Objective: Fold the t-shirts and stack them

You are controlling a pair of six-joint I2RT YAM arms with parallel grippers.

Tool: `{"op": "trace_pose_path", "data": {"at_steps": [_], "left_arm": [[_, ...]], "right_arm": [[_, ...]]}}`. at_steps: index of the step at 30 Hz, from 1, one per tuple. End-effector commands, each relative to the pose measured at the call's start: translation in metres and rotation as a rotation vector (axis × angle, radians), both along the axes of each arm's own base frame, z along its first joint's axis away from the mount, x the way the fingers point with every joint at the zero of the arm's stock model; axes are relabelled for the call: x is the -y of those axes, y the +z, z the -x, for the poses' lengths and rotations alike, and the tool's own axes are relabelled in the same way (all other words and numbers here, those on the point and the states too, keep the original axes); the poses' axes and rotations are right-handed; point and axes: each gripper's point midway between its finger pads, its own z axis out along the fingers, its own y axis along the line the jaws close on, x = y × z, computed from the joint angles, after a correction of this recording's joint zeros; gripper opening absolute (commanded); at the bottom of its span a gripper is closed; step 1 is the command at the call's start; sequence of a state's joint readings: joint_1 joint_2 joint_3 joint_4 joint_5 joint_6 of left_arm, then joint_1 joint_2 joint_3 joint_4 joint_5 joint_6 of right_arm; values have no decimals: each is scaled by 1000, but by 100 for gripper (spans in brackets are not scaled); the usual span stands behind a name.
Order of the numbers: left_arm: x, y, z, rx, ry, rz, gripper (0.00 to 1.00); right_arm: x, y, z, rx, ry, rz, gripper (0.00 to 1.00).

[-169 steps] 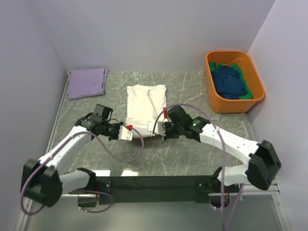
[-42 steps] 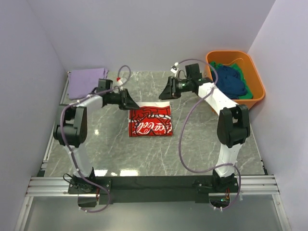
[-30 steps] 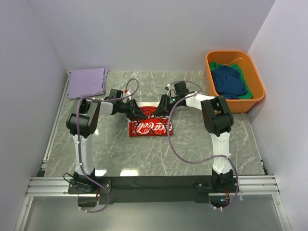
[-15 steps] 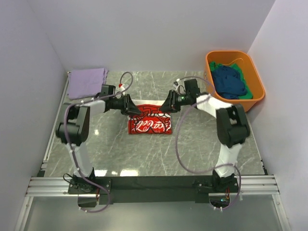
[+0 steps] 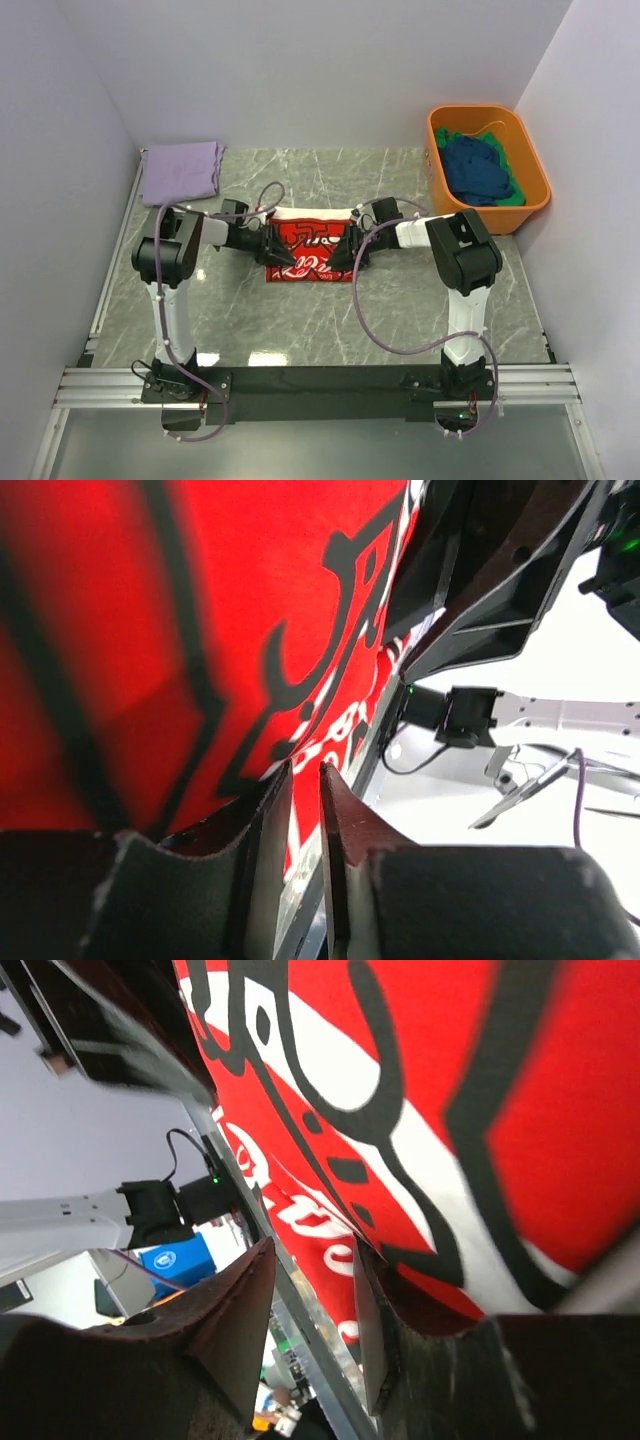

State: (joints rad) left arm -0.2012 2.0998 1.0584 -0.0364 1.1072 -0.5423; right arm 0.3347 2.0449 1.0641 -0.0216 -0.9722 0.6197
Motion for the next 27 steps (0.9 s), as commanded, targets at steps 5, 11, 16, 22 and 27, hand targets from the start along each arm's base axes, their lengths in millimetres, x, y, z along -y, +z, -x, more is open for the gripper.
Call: {"op": "trace_pose_path", "data": {"at_steps": [5, 11, 16, 22, 27], "left_arm": [[-32, 20, -16, 159, 23, -80, 27], [-6, 74, 28, 271, -75, 8, 28], [3, 41, 38, 175, -64, -12, 27], [-20, -15, 16, 75, -7, -105, 27], [-59, -18, -4, 86, 62, -170, 27]], "right_arm": [[20, 22, -6, 83, 13, 60, 43], [-10, 79, 33, 186, 115, -63, 43], [-10, 37, 43, 134, 133, -7, 43], [17, -22, 25, 83, 123, 108, 40], [19, 11, 17, 158, 138, 91, 40]]}}
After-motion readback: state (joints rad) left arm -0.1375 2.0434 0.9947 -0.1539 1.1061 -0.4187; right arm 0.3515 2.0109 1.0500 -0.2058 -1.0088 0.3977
